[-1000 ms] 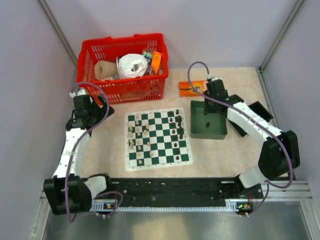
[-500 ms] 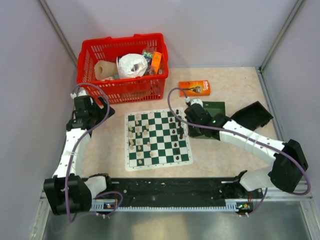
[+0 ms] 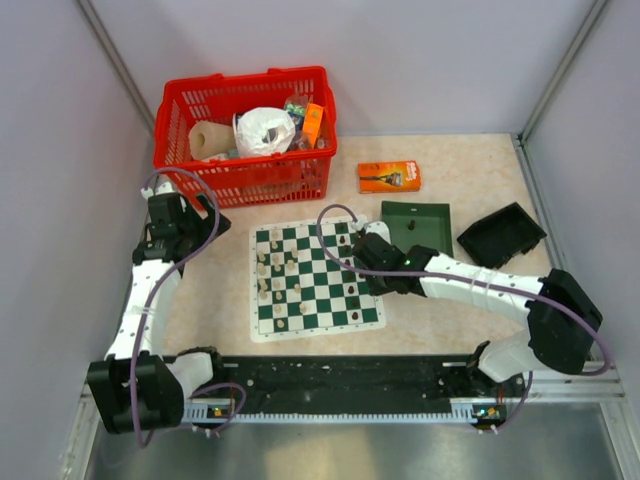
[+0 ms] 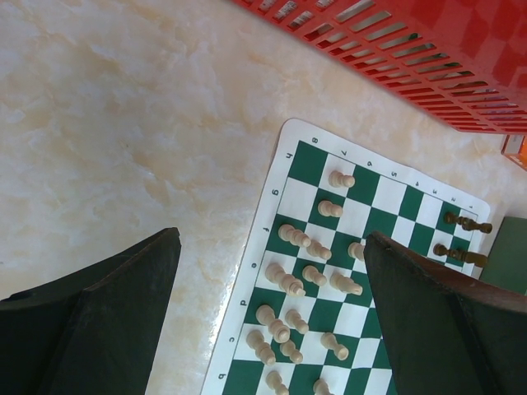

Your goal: Set up the chess pieces on the board

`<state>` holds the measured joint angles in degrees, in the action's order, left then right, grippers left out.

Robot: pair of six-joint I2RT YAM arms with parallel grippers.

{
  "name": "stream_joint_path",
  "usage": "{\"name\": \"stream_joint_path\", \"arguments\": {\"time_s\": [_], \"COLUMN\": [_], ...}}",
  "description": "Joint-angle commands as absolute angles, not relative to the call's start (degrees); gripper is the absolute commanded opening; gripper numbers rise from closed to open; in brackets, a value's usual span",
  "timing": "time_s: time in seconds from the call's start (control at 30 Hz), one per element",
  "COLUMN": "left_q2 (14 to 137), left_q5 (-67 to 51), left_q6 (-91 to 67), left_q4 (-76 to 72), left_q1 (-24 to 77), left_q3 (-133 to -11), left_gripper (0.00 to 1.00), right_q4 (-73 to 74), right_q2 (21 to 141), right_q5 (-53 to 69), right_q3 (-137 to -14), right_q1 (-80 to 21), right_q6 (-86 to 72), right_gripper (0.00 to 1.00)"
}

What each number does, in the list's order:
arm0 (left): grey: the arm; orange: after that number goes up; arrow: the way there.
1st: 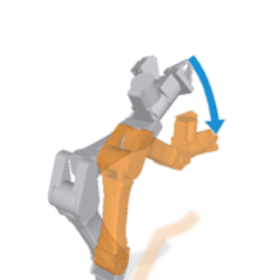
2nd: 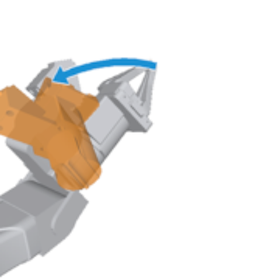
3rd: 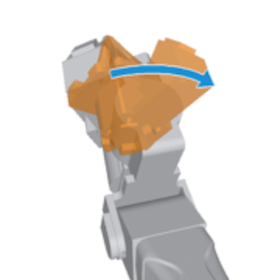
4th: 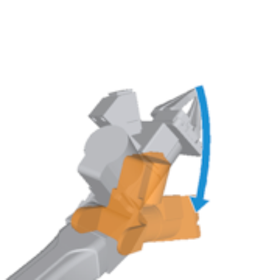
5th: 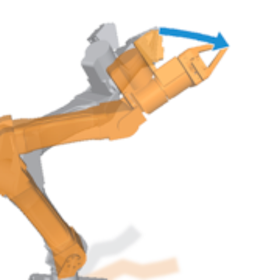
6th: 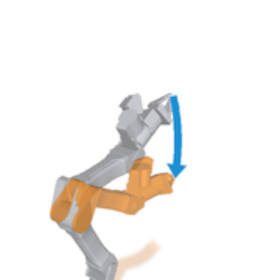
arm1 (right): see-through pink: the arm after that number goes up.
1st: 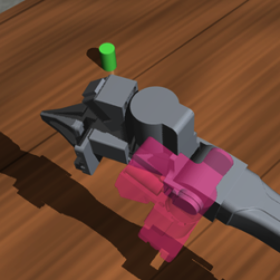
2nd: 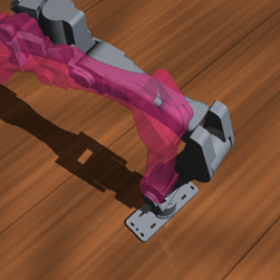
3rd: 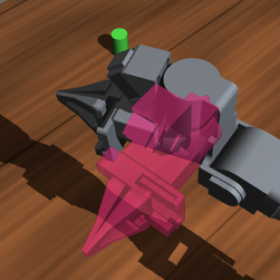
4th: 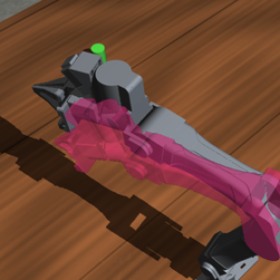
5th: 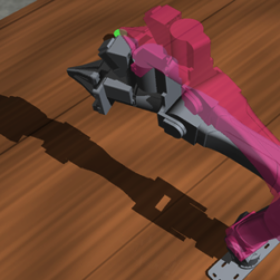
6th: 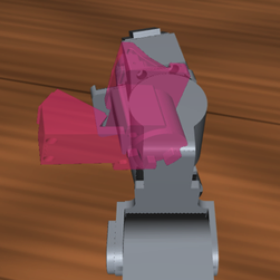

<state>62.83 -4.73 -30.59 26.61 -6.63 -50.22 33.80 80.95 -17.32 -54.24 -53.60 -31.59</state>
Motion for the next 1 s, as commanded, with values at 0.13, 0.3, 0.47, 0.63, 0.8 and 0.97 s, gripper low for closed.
{"name": "stream_joint_path", "arguments": {"time_s": [0.13, 0.3, 0.47, 0.63, 0.8, 0.97], "left_q2": [61.7, 61.96, 62.4, 63.19, 63.19, 63.19], "left_q5": [-5.01, -5.1, -4.92, -5.36, -5.19, -5.27], "left_q6": [-31.2, -31.11, -30.94, -31.2, -31.11, -31.2], "left_q4": [24.43, 24.52, 24.61, 24.26, 24.43, 24.35], "left_q1": [-6.68, -6.68, -6.68, -6.68, -6.68, -6.68], "left_q3": [-50.45, -50.62, -50.97, -51.06, -51.24, -50.98], "left_gripper": [0.99, 0.98, 0.98, 0.98, 0.98, 0.98], "right_q4": [25.49, 24.0, 23.12, 22.68, 22.59, 22.33], "right_q2": [83.23, 85.51, 86.31, 87.19, 87.8, 88.77], "right_q5": [-20.22, -19.69, -19.6, -20.3, -20.48, -20.48], "right_q3": [-53.09, -53.09, -52.65, -52.73, -52.65, -52.47], "right_q1": [-54.67, -54.67, -54.58, -54.67, -54.67, -54.67], "right_q6": [-30.94, -31.02, -30.94, -30.67, -30.32, -30.41], "right_gripper": [0.13, 0.13, 0.13, 0.13, 0.13, 0.13]}}
